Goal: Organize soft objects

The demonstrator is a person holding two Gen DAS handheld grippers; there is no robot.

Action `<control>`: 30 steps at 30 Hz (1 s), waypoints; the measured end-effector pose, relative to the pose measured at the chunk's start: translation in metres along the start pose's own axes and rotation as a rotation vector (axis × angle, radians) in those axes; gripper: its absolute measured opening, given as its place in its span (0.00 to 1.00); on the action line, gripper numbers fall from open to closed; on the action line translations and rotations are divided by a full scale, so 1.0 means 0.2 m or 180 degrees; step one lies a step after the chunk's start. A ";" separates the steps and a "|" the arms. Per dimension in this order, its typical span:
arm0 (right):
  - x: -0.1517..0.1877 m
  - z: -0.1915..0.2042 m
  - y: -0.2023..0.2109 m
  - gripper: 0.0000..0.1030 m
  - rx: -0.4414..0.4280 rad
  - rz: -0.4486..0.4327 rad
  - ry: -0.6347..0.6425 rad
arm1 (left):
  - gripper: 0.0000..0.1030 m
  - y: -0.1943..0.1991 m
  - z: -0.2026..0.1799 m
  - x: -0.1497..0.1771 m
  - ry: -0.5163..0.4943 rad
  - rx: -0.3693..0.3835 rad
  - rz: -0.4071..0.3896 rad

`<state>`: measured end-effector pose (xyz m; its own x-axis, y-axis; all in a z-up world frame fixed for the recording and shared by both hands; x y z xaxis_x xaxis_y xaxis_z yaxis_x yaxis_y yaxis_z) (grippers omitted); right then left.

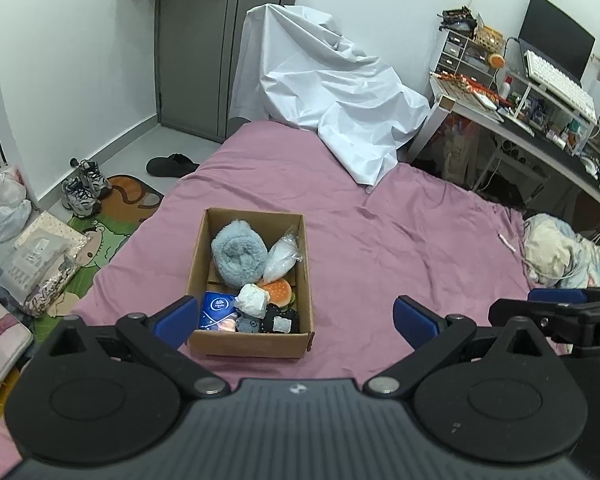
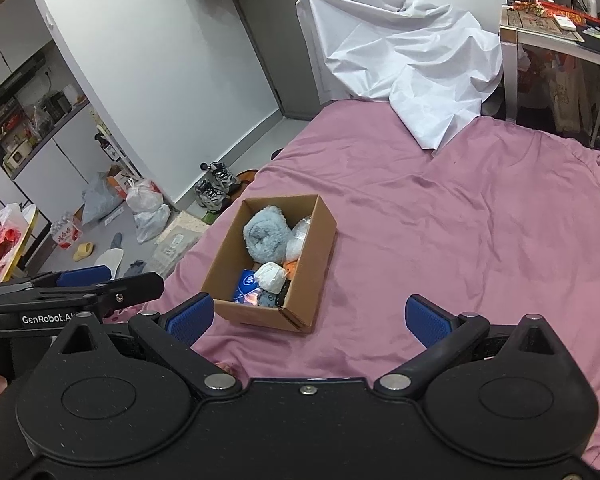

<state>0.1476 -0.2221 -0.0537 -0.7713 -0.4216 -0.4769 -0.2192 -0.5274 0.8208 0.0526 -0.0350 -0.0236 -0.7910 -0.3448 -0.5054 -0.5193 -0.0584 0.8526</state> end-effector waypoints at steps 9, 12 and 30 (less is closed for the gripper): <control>-0.01 -0.02 -0.01 1.00 0.0000 0.0020 -0.0030 | 1.00 -0.04 -0.04 -0.02 -0.0152 -0.0154 0.0054; -0.01 -0.03 -0.01 1.00 0.0006 0.0023 -0.0029 | 1.00 -0.04 -0.07 -0.02 -0.0239 -0.0256 0.0055; -0.01 -0.05 -0.02 1.00 -0.0014 0.0011 -0.0073 | 1.00 -0.06 -0.08 -0.01 -0.0270 -0.0293 0.0073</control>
<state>0.1569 -0.2269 -0.0598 -0.7855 -0.4066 -0.4666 -0.2138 -0.5293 0.8211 0.0660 -0.0493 -0.0295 -0.8288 -0.2668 -0.4918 -0.4720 -0.1386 0.8706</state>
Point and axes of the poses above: each gripper's, at about its wrist camera, not at the fingertips, and y roughly against the way its jaws point, z to its left, x to its underside, the point moved 7 cm from there along -y, roughly the way its jaws point, and after that the axes turned 13 degrees about z, right-handed, at the moved point
